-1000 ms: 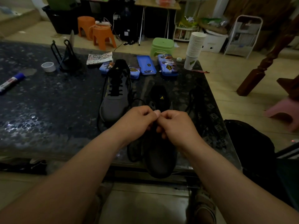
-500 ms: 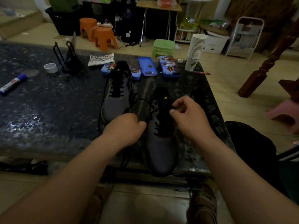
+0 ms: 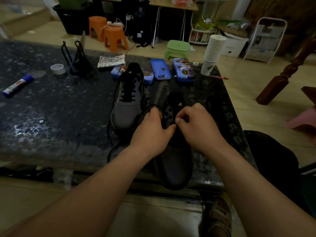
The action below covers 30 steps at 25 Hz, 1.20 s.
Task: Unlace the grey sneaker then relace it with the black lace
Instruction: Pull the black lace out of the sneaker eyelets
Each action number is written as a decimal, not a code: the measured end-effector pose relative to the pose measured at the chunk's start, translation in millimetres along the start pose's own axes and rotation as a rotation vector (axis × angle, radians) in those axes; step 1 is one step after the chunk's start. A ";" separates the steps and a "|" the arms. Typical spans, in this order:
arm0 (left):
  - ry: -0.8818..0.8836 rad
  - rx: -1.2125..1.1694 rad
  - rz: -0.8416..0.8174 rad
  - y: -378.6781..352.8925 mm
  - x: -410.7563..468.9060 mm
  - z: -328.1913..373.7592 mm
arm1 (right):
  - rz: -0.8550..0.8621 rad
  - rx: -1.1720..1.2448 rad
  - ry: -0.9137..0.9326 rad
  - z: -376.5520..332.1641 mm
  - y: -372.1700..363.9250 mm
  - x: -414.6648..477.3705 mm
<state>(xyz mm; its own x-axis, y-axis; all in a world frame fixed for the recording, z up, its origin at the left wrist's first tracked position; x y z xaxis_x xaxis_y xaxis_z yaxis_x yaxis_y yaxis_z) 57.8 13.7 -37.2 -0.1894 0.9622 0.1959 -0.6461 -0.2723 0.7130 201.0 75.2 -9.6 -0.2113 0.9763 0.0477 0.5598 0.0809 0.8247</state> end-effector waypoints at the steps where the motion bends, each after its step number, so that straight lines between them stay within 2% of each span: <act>1: 0.001 0.004 0.000 -1.2 0.3 -0.7 | -0.024 0.009 -0.009 0.2 -0.2 1.2; 8: 0.024 0.067 0.039 1.8 2.6 5.7 | -0.090 0.117 -0.003 2.4 3.0 4.3; 19: -0.051 0.041 0.058 2.6 -1.5 5.3 | -0.111 0.071 0.023 -3.8 -11.0 5.2; 24: -0.105 -0.019 0.012 7.1 -5.2 1.4 | -0.162 0.209 -0.077 9.4 10.6 -2.3; 30: 0.022 -0.131 -0.026 7.9 1.1 -2.9 | -0.223 0.341 -0.196 21.3 13.9 -7.8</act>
<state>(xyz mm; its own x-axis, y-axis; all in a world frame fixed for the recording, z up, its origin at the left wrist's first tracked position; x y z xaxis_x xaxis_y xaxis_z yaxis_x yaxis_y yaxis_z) 50.3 12.7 -33.3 -0.1866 0.9688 0.1631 -0.7419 -0.2478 0.6230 227.5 72.9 -10.5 -0.2195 0.9444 -0.2447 0.7565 0.3231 0.5686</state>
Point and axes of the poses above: each hand's wrist, its own x-axis towards the middle knuckle, its own y-axis out of the back of the hand, z = x × y, the point moved 1 cm from there along x, towards the middle knuckle, and after that the axes turned 13 degrees about -y, right-handed, at the moved point
